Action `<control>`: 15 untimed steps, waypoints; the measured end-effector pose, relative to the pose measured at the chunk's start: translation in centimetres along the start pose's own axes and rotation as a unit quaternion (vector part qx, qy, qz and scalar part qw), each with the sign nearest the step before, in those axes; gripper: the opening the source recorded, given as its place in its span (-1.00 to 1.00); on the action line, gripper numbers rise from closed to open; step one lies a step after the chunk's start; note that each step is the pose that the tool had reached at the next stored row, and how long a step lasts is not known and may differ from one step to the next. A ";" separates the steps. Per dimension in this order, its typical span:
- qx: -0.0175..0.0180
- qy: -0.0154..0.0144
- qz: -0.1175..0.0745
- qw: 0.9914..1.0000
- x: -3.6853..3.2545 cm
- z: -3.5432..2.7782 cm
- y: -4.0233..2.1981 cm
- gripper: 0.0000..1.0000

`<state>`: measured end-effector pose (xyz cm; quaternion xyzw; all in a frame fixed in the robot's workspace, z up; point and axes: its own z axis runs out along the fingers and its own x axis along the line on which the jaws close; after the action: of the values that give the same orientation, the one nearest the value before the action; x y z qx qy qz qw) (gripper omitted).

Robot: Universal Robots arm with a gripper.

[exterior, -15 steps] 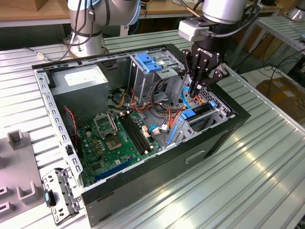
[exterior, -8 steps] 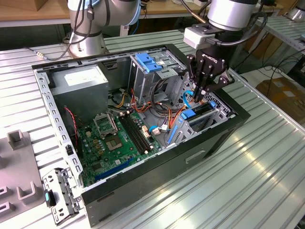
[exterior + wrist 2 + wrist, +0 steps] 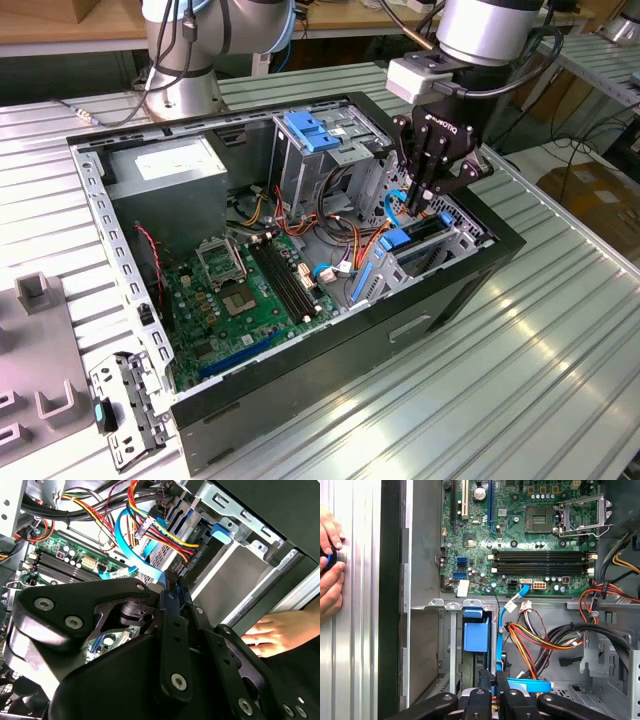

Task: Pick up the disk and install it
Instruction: 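Insert the second disk wire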

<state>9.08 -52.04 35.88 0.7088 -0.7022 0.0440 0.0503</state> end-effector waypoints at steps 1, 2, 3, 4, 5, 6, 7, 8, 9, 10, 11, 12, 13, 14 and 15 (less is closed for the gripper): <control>0.000 0.000 0.000 1.000 0.00 0.00 0.00 -0.68; 0.000 0.000 0.000 1.000 0.00 0.00 0.00 -0.68; 0.000 0.000 0.000 1.000 0.00 0.00 0.00 -0.68; 0.000 0.000 0.000 1.000 0.00 0.00 0.00 -0.68; 0.000 0.000 0.000 1.000 0.01 0.00 0.00 -0.68; 0.000 0.000 0.000 1.000 0.01 0.00 0.00 -0.68; 0.000 0.000 0.000 1.000 0.01 0.01 0.00 -0.68; 0.001 0.000 -0.001 1.000 0.02 0.01 0.01 -0.68; 0.002 0.000 -0.002 1.000 0.02 0.02 0.05 -0.68; 0.003 0.000 -0.004 1.000 0.02 0.03 0.06 -0.68; 0.004 0.000 -0.005 1.000 0.02 0.05 0.09 -0.68; 0.005 0.000 -0.006 1.000 0.02 0.07 0.13 -0.68; 0.006 -0.001 -0.007 1.000 0.03 0.10 0.17 -0.68; 0.009 -0.003 -0.009 1.000 0.06 0.16 0.23 -0.68; 0.012 -0.003 -0.010 1.000 0.07 0.19 0.28 -0.68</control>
<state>8.80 -52.14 35.70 0.7163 -0.6948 0.0499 0.0403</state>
